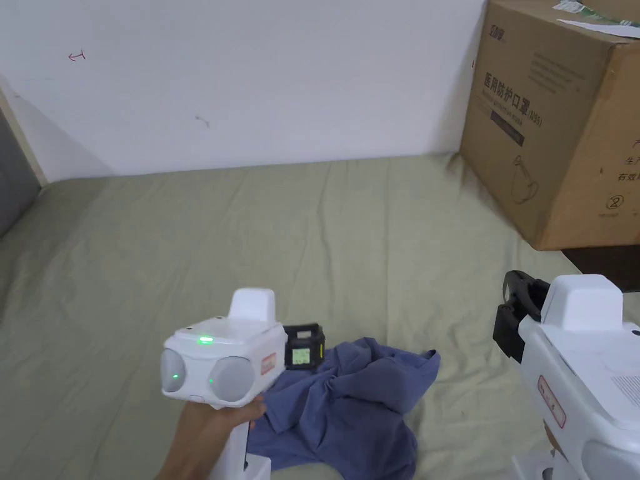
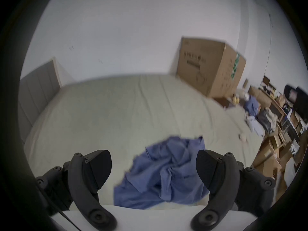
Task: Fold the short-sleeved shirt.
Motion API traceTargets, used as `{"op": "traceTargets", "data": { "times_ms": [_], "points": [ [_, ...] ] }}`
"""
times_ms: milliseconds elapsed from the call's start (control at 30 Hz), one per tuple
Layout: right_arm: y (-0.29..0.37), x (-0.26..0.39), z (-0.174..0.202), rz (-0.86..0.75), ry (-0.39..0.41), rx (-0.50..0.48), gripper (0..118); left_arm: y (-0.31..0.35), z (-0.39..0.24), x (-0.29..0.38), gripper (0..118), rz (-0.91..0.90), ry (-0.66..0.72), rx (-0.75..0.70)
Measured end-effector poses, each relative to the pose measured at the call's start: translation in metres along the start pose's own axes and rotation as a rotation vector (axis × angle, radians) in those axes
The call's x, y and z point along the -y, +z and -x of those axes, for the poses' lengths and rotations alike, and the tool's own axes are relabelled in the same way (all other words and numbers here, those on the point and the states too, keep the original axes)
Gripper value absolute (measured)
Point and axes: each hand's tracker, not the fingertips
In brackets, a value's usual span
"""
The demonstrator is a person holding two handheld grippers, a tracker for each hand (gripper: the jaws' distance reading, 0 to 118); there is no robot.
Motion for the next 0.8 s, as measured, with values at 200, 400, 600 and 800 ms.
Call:
{"op": "traceTargets", "data": {
  "times_ms": [200,400,600,800],
  "points": [
    [0.007,-0.011,0.009,-0.044,0.002,-0.017,0,0.058,0.019,-0.014,107,-0.236,-0.023,-0.133],
    [0.012,-0.017,0.021,-0.061,0.007,-0.037,0,0.079,0.043,0.0,93,-0.409,-0.018,-0.253],
    [0.016,-0.02,0.031,-0.076,0.019,-0.053,0,0.075,0.061,0.015,2,-0.426,-0.016,-0.287],
    [0.017,-0.021,0.033,-0.072,0.026,-0.062,0,0.073,0.068,0.015,0,-0.38,0.012,-0.269]
  ]
}}
